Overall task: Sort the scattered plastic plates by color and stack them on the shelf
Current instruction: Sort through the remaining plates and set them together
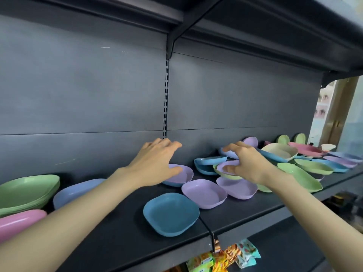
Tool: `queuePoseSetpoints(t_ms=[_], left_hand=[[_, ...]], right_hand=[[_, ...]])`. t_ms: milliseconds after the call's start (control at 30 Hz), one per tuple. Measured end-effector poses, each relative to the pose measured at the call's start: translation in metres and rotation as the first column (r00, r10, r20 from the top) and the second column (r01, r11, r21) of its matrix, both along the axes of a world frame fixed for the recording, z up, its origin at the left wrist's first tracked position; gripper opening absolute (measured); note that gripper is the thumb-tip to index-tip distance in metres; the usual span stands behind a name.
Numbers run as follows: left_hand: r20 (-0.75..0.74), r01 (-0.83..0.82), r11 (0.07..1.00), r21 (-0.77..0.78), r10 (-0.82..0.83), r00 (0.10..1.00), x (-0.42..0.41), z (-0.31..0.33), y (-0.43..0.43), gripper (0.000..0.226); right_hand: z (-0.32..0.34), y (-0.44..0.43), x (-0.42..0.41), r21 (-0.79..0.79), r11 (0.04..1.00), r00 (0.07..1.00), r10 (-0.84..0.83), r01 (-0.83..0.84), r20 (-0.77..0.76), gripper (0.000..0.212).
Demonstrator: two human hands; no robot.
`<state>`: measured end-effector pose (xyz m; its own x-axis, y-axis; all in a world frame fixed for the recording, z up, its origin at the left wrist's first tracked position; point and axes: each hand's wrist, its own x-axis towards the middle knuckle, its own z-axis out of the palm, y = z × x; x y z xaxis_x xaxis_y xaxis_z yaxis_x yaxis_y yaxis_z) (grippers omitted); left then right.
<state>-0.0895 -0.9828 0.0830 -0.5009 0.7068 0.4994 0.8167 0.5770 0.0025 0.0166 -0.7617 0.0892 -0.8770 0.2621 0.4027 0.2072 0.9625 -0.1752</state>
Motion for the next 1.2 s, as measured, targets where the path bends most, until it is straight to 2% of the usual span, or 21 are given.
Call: queuePoseSetpoints(t_ms=[400, 567, 700, 833, 933, 1100, 1200], left_hand=[[0.249, -0.105, 0.992, -0.074, 0.121, 0.961, -0.1, -0.038, 0.085, 0.066], [0.356, -0.198, 0.973, -0.12, 0.229, 0.906, -0.131, -0.063, 0.095, 0.075], [0.413, -0.335, 0.927, -0.17, 0.376, 0.829, -0.147, -0.083, 0.091, 0.079], [0.476, -0.452, 0.871, -0.195, 0.487, 0.733, -0.154, -0.095, 0.093, 0.071], [0.51, -0.512, 0.842, -0.172, 0.521, 0.685, -0.154, -0.101, 0.096, 0.056], [0.533, -0.648, 0.754, -0.111, 0.595, 0.601, -0.148, -0.104, 0.1, 0.043], [0.562, -0.709, 0.705, -0.018, 0.594, 0.576, -0.144, -0.105, 0.1, 0.018]], right_hand=[[-0.023, 0.106, -0.095, -0.004, 1.0, 0.991, 0.028, -0.028, 0.13, 0.052], [-0.031, 0.123, -0.13, -0.045, 0.992, 0.978, 0.126, -0.12, 0.164, 0.057], [-0.041, 0.128, -0.155, -0.052, 0.973, 0.959, 0.229, -0.223, 0.167, 0.056], [-0.051, 0.137, -0.169, -0.047, 0.948, 0.934, 0.317, -0.313, 0.165, 0.052], [-0.056, 0.137, -0.173, -0.085, 0.91, 0.9, 0.414, -0.406, 0.133, 0.049], [-0.065, 0.126, -0.177, -0.171, 0.797, 0.773, 0.604, -0.58, 0.194, 0.054], [-0.07, 0.12, -0.179, -0.245, 0.754, 0.72, 0.656, -0.609, 0.227, 0.05]])
